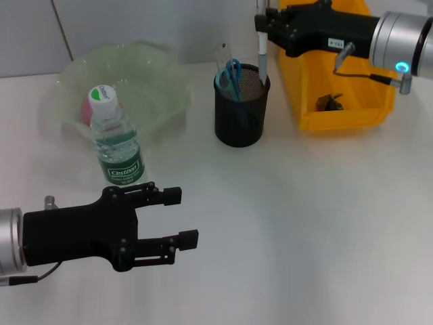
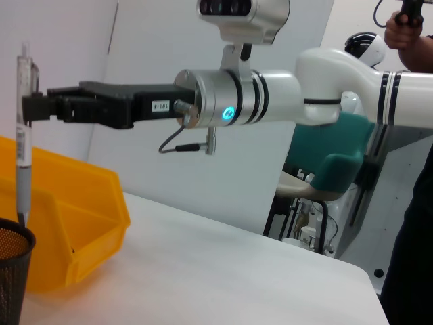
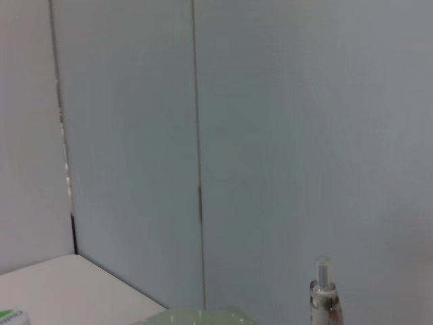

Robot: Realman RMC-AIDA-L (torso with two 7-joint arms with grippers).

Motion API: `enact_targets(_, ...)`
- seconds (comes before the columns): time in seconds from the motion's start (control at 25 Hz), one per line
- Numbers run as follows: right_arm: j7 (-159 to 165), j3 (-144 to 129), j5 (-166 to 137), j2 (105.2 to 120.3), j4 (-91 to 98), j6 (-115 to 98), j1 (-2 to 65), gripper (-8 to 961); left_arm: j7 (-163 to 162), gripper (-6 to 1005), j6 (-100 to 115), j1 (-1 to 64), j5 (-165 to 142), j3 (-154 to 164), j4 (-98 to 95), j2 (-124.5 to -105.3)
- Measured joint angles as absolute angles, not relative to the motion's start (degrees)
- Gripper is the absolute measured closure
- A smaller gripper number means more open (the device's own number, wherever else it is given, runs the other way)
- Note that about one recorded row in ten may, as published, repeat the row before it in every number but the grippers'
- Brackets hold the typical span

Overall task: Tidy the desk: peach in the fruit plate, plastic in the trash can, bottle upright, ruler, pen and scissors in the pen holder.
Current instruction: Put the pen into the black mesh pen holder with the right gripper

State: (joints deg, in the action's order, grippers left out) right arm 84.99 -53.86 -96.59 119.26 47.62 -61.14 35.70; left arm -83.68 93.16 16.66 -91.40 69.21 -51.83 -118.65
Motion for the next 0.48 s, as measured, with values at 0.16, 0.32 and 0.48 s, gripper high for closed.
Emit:
enact_targets(0.16,82.78,-53.87,-95.80,119.30,44.91,-59.64,36.11,756,-84.61,216,93.31,16.85,-91.40,69.21,-51.81,-118.53)
enact_targets(0.32,77.40,-54.30,-91.84,119.52,40.67,-57.80,36.59,746,-85.65,216,93.43,17.19,-91.40,69.23,-51.77,-118.42)
enact_targets(0.48,74.33,-56.20,-87.98,119.50,37.97,-55.96,37.00,735,-85.97,216,93.48,17.30,-91.40,69.24,-51.77,-118.37)
